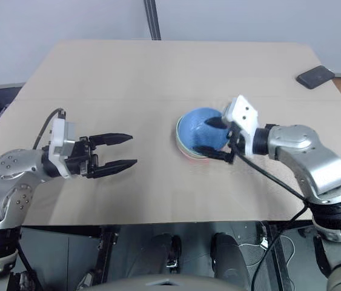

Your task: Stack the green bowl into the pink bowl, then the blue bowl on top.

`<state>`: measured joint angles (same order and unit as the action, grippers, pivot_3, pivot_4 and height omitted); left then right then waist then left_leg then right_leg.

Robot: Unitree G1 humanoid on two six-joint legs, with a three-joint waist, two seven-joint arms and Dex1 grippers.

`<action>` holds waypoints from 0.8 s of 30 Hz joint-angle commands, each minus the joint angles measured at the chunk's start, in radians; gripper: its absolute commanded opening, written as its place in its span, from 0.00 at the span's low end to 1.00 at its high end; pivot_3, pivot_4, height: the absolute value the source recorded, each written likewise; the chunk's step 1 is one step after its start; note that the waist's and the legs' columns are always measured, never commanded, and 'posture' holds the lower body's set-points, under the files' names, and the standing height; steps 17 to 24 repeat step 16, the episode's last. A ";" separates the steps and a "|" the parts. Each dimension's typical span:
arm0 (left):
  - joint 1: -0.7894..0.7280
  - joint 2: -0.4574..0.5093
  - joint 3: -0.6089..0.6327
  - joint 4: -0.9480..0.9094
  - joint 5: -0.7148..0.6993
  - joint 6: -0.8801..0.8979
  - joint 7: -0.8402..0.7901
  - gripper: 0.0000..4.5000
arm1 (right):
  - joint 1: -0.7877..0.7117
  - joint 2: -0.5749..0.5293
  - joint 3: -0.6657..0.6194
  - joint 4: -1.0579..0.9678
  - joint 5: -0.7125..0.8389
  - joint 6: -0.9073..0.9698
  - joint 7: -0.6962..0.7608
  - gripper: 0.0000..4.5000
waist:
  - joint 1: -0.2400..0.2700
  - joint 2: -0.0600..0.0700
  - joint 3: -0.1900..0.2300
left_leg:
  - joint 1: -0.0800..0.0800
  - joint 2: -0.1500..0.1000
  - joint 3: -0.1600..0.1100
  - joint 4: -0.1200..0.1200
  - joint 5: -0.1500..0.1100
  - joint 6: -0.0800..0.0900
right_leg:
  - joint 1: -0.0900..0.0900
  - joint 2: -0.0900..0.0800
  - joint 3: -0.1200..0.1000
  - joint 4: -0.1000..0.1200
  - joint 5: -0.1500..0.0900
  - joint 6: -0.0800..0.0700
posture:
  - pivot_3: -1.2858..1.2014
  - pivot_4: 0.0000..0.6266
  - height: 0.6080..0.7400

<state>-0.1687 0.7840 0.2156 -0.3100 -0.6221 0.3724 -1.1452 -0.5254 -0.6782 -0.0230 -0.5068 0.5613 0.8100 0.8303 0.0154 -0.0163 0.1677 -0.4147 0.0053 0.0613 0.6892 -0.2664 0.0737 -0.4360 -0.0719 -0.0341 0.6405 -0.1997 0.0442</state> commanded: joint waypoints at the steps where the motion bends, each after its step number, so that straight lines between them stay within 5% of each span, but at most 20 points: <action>1: 0.009 -0.002 0.006 -0.058 0.012 0.030 0.081 0.77 | 0.110 -0.041 -0.163 -0.099 0.070 0.029 -0.033 0.86 | 0.002 -0.001 0.000 | 0.000 0.000 -0.001 0.000 0.000 0.000 | 0.000 0.000 -0.001 0.000 0.000 0.000 | 0.52 0.24 0.99; 10: 0.151 -0.040 0.058 -0.058 0.063 -0.001 0.196 0.77 | 0.516 -0.165 -0.341 0.117 -0.106 -0.348 0.131 0.86 | -0.007 0.000 -0.001 | 0.003 0.001 0.001 -0.001 -0.002 0.004 | 0.004 0.001 0.001 -0.004 -0.001 -0.001 | 0.52 0.24 0.99; 24: 0.222 -0.030 0.137 -0.092 0.042 0.009 0.212 0.77 | 0.524 -0.190 -0.364 0.203 -0.076 -0.423 0.213 0.86 | -0.003 0.000 -0.001 | 0.006 0.001 0.002 -0.001 -0.003 0.004 | 0.005 0.001 0.002 -0.001 -0.002 -0.004 | 0.52 0.24 0.99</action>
